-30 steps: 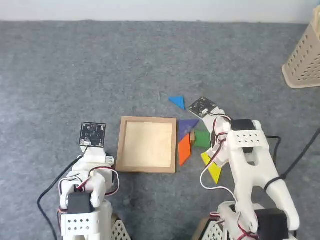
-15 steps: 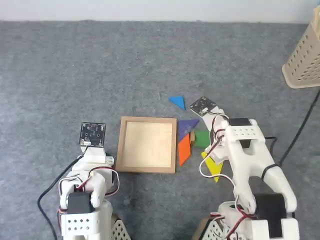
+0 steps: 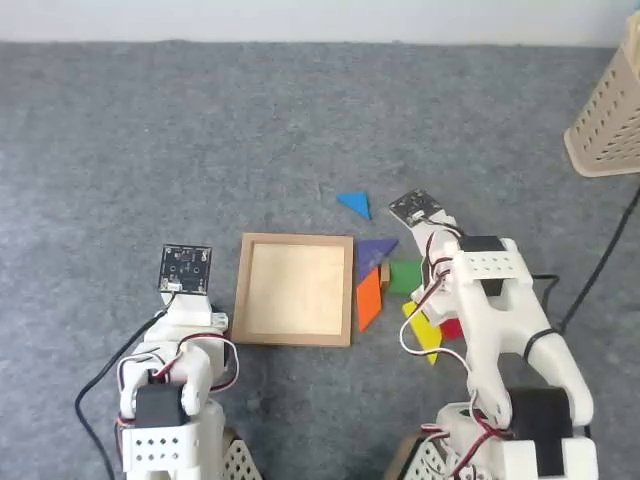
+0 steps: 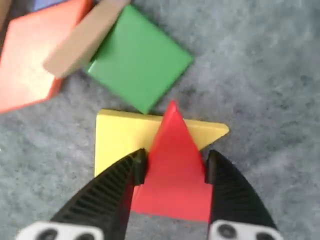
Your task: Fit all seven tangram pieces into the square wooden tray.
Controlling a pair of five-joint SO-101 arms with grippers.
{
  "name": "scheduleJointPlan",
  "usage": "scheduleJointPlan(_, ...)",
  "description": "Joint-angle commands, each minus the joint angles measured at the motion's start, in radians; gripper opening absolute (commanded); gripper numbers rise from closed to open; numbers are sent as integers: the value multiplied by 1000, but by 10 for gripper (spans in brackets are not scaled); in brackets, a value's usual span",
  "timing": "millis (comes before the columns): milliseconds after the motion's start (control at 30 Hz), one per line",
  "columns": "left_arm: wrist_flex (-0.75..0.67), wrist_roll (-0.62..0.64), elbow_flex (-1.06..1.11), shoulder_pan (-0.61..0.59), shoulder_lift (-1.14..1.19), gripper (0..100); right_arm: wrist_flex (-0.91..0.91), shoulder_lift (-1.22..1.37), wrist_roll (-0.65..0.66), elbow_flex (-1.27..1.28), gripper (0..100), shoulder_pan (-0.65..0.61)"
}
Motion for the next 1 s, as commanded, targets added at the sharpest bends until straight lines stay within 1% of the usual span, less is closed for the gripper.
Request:
scheduleJointPlan(0,6,-3,-10,5,-18,17,-18,-10,-43,-44,152,-2)
scheduleJointPlan(33,6,-3,-10,5,-18,17,-15,-13,-46,-57,159,1)
scheduleJointPlan(100,6,-3,-10,5,-18,17,13,-39,-46,-87,208,7)
scheduleJointPlan(167,6,-3,-10,5,-18,17,73,-94,-40,-118,264,5)
scheduleJointPlan(233,6,-3,-10,5,-18,17,148,-180,-20,-133,299,-12)
scheduleJointPlan(367,6,-3,-10,5,-18,17,297,-390,126,-91,305,-56)
scheduleJointPlan(433,6,-3,-10,5,-18,17,335,-473,242,-38,306,-51)
scheduleJointPlan(567,6,-3,-10,5,-18,17,331,-539,480,143,307,-48)
scheduleJointPlan(633,6,-3,-10,5,-18,17,295,-539,546,204,307,-45)
scheduleJointPlan(700,6,-3,-10,5,-18,17,269,-539,566,236,307,-47)
scheduleJointPlan(867,6,-3,-10,5,-18,17,242,-538,565,249,307,-44)
scheduleJointPlan(967,6,-3,-10,5,-18,17,206,-510,539,244,307,-7)
